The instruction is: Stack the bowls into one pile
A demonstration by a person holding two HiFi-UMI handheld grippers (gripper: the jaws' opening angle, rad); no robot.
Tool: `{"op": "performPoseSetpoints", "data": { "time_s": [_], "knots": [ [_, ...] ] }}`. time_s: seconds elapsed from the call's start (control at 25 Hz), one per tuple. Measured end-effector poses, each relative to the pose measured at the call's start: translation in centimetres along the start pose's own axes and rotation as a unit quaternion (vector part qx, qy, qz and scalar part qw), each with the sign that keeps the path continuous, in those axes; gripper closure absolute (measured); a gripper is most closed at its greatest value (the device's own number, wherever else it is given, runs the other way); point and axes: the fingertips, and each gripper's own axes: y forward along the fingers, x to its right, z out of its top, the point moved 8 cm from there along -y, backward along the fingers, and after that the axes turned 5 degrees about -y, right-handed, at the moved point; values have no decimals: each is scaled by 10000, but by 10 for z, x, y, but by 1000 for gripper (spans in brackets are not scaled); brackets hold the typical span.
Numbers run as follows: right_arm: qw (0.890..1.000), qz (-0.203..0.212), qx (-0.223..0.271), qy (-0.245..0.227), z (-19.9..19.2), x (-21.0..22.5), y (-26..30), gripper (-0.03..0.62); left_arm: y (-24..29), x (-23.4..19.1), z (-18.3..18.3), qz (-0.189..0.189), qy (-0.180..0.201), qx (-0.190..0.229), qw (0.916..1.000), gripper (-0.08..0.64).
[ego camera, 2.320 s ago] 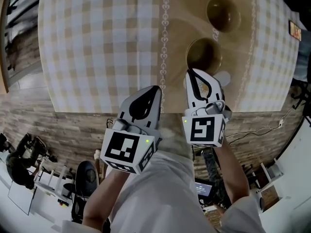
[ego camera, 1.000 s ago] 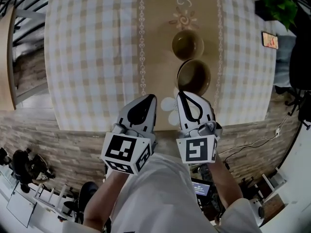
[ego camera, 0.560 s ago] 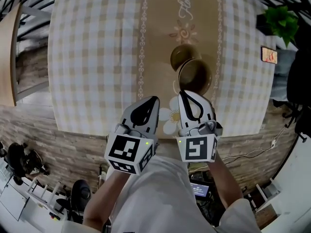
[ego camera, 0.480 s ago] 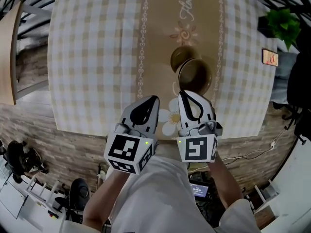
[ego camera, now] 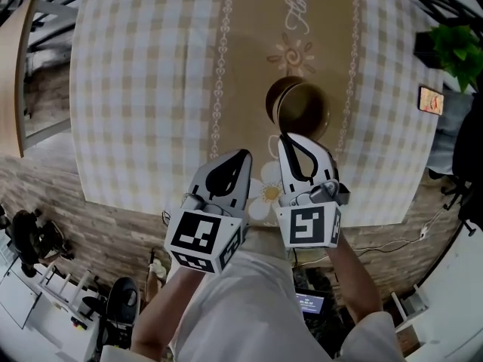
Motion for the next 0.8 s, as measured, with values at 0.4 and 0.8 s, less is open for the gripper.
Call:
{"op": "performPoseSetpoints", "data": {
  "time_s": [0.4, 0.8],
  "knots": [
    [9998, 185, -8, -75, -16, 1, 26, 552, 15, -9, -12, 136, -221, -56, 9996, 539],
    [9993, 255, -112, 236, -24, -4, 39, 551, 12, -15, -18, 197, -380, -64, 9991, 540]
  ]
}}
